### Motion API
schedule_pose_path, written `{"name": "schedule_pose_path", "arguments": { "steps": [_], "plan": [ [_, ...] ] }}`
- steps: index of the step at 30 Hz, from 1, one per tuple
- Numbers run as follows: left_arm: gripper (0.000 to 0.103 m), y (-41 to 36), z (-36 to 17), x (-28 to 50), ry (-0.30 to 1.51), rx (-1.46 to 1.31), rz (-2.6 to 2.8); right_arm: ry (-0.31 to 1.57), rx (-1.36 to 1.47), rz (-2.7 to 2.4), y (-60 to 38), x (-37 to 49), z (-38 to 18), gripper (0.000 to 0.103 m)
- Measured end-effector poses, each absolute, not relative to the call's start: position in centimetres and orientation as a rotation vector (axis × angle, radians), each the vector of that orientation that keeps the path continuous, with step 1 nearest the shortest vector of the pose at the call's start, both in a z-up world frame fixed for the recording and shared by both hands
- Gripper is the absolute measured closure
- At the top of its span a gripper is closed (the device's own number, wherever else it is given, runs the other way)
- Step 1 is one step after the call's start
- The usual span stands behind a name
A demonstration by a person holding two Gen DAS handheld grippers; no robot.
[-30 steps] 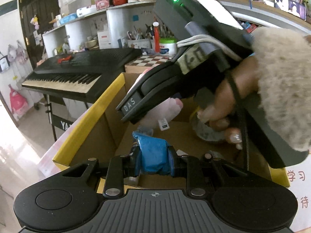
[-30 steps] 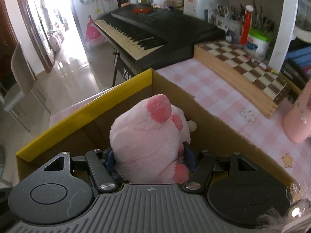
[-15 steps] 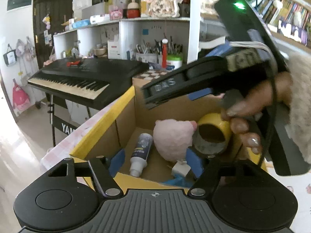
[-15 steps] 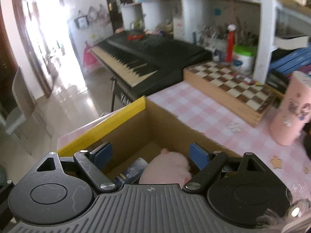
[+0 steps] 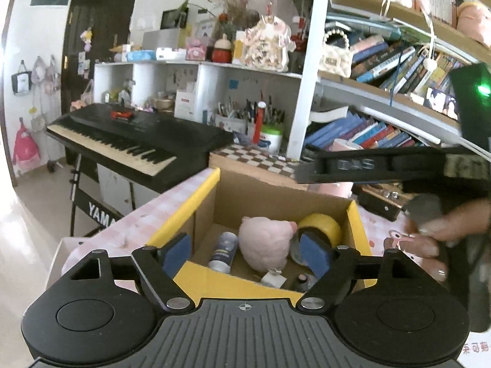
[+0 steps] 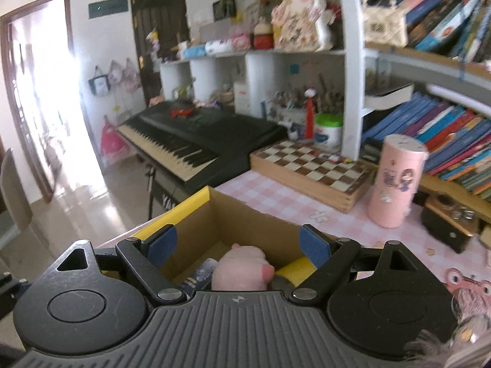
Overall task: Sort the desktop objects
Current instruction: 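Withdraw both open tools from the box back over the table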
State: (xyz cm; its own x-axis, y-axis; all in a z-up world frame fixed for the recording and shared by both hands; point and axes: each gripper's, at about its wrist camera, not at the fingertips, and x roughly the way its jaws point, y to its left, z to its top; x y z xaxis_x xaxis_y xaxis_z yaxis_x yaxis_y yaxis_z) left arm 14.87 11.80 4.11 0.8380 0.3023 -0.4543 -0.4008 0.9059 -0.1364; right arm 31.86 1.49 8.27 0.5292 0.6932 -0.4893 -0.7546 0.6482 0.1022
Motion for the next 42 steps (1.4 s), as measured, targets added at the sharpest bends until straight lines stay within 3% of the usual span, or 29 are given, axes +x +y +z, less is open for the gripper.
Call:
{"name": "schedule_pose_path", "arguments": {
  "steps": [5,42],
  "plan": [
    [0.014,12.0,4.1,12.9,0.421,-0.237,0.381,0.489,-0.1,0.794,-1.3,29.3,8.8,0.017],
    [0.014,9.5,1.7,1.7,0.495,-0.145,0.291,0.567,-0.085,0.456,-10.2,9.9,1.9,0.018]
  ]
}}
